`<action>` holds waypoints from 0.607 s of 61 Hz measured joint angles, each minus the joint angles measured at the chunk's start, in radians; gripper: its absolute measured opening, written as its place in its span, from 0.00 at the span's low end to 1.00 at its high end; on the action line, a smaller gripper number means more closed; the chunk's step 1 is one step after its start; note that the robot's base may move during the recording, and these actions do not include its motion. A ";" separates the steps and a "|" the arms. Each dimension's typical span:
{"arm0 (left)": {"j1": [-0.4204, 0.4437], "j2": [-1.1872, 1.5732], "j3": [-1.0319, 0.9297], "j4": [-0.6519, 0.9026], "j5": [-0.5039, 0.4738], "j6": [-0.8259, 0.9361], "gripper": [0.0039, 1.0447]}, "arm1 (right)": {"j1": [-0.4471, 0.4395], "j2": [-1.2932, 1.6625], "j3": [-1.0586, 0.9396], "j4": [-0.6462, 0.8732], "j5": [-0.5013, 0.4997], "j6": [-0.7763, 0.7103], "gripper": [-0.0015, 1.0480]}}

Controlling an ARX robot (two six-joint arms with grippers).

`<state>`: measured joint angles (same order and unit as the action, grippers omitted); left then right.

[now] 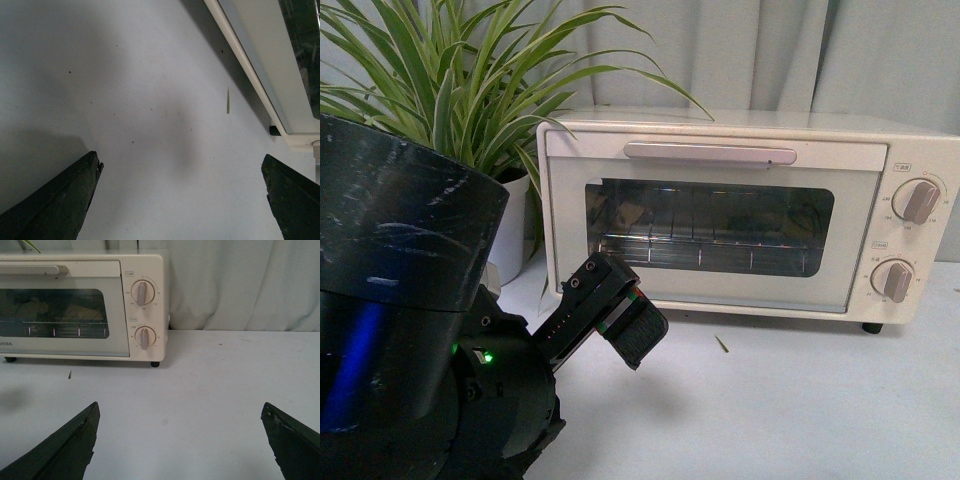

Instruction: Open oven

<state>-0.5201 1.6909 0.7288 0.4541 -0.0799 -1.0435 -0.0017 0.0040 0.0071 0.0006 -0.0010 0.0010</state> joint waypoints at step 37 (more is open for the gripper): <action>0.031 0.064 0.043 0.045 0.023 -0.043 0.94 | -0.029 0.144 0.032 0.110 -0.243 0.072 0.91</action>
<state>-0.4896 1.7550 0.7715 0.4988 -0.0566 -1.0866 -0.0311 0.1482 0.0391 0.1104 -0.2443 0.0731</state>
